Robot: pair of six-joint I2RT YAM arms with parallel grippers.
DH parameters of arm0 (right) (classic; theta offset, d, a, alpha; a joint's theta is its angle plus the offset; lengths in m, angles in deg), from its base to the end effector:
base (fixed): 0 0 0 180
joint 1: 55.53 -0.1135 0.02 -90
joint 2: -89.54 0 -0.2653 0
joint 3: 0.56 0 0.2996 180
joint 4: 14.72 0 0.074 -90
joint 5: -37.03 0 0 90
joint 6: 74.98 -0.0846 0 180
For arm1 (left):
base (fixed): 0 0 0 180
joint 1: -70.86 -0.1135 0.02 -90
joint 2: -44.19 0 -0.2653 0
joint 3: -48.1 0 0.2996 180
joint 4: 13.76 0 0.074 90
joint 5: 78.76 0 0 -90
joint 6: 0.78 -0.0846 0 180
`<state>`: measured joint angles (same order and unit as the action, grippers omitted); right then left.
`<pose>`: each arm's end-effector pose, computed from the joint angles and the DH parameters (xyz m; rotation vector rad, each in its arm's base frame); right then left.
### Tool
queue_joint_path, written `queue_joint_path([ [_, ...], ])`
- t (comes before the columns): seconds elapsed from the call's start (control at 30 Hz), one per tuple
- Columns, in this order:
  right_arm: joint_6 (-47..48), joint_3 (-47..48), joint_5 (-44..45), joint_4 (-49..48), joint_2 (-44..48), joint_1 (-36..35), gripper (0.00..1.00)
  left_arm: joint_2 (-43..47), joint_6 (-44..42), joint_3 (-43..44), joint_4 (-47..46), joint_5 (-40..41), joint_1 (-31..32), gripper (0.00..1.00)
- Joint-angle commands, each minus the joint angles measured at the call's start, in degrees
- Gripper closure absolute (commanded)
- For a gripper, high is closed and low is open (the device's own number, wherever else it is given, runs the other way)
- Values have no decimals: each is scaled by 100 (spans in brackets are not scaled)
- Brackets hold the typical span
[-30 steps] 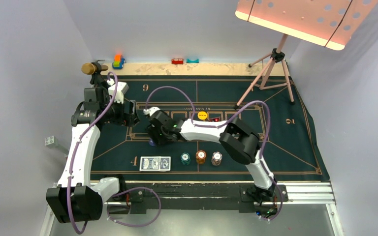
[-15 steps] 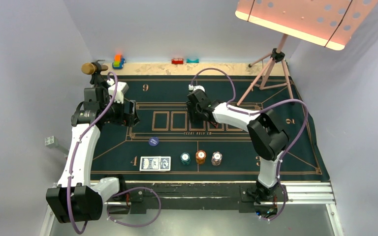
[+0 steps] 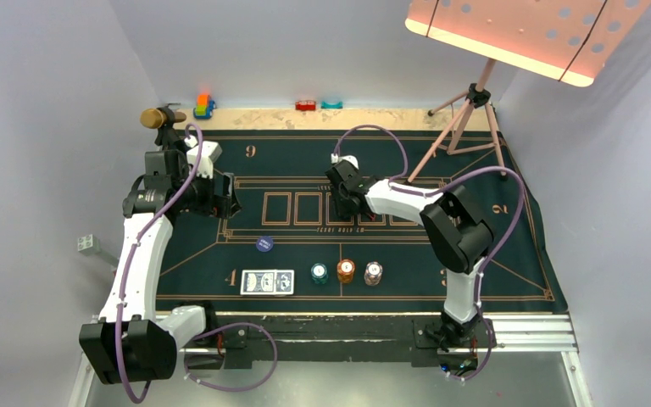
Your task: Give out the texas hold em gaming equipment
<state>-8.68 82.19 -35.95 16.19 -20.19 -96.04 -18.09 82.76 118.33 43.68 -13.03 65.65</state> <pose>0.3650 0.2793 0.0961 -0.2604 2.5026 0.0659 0.2934 -0.0082 0.2749 0.2137 2.3659 -0.4177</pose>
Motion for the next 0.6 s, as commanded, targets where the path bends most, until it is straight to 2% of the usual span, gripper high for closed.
queue_joint_path([
  [0.0, -132, 6, 203, -23, -129, 132, 54, -3, 55, 48, -137, -113, -35, 0],
  [0.2, -33, 367, 240, -22, -522, 346, 55, 0, 55, 48, -136, -122, -35, 0],
  [0.43, 120, 1271, 248, 130, -1199, 547, 57, 2, 57, 61, -142, -99, -35, 0],
  [0.5, 180, 1598, 221, 222, -1416, 623, 72, 8, 57, 66, -137, -103, -35, 0],
  [0.53, 204, 1744, 239, 247, -1500, 652, 75, 7, 57, 59, -137, -108, -33, 0],
  [0.57, 230, 1941, 255, 319, -1591, 690, 73, 9, 60, 57, -138, -112, -32, 0],
])
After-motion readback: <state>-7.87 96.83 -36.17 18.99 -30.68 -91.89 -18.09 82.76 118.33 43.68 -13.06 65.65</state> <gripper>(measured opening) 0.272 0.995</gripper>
